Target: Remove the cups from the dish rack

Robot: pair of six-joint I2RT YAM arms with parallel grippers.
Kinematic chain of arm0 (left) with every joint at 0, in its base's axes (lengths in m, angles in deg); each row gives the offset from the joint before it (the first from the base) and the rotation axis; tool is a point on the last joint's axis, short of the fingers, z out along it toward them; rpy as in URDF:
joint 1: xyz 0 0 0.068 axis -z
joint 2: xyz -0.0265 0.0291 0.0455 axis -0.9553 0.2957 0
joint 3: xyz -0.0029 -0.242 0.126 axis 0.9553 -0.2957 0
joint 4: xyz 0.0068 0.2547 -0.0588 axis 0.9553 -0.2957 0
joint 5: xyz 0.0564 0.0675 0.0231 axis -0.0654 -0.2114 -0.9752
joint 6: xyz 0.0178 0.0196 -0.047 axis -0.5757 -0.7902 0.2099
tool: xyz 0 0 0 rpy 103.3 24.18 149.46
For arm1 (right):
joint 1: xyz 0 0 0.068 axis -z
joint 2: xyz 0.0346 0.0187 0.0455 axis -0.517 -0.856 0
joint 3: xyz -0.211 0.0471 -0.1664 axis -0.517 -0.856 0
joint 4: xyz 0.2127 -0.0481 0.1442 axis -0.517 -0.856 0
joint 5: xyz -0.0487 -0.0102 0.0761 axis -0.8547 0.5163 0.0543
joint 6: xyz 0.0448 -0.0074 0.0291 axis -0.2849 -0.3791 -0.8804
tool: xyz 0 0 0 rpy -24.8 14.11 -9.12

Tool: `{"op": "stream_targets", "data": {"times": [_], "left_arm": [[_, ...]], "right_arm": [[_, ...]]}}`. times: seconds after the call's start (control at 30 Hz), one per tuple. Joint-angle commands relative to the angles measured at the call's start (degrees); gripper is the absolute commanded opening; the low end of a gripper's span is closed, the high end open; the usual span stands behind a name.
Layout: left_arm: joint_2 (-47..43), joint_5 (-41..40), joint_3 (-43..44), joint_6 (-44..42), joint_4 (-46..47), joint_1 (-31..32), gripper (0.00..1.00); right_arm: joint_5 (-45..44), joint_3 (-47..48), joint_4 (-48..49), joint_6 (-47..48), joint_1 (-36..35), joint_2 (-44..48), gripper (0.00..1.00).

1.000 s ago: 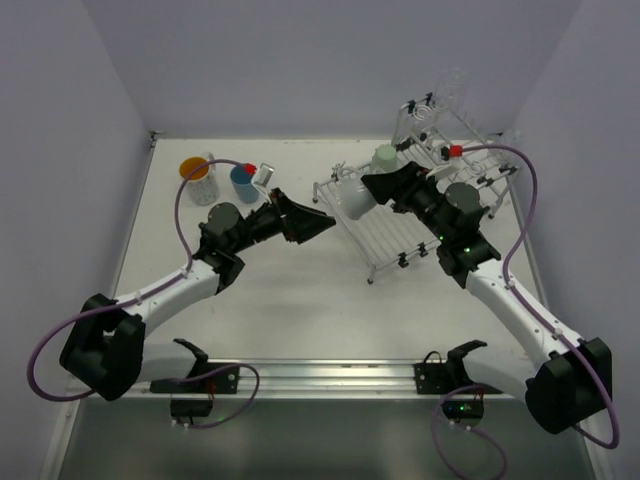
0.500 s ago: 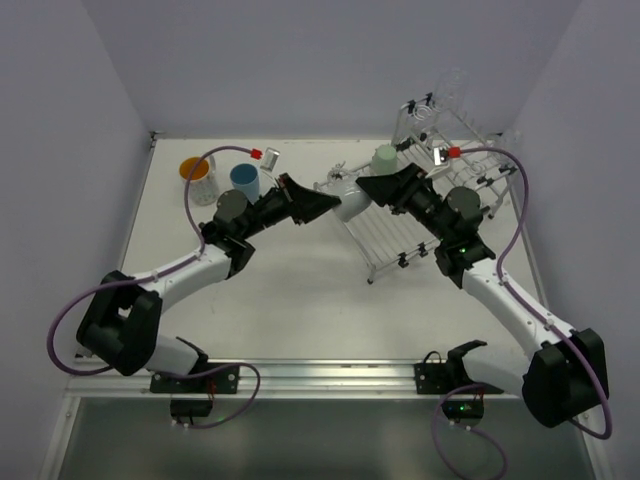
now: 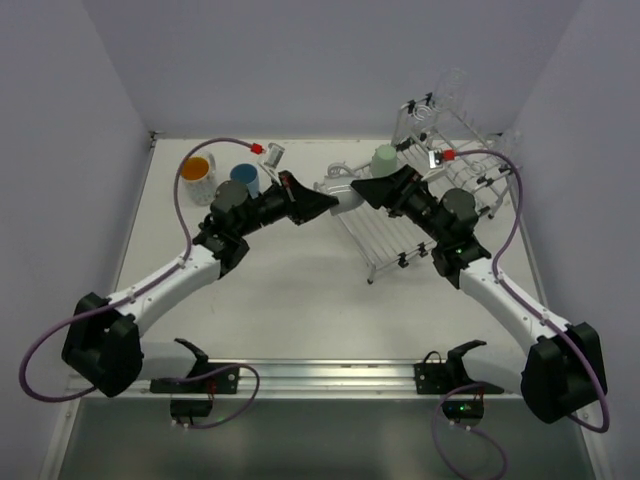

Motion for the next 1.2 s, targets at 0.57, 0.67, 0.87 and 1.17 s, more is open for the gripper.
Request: {"op": "stream_targets", "data": {"times": [0.57,0.67,0.87,1.17], "left_arm": [[11.1,-48.6,33.6,-42.5,-87.9,0.5,0.00],[15.2,-52.7,35.2,-42.1,-89.6,0.5,0.00],[21.8,-54.3,37.3,-42.3,-89.6,0.4,0.00],[27.1,-55.1,40.9,-43.4,-90.1,0.5,0.01]], "right_arm": [[-5.7,8.8,-18.9,19.2,3.9,5.7,0.99],[-5.0,9.2,-19.1,19.6,3.9,4.8,0.99],[-3.8,9.9,-19.7,20.0,3.9,3.4,0.99],[-3.5,10.5,-19.9,20.2,3.9,2.6,0.99]]}}
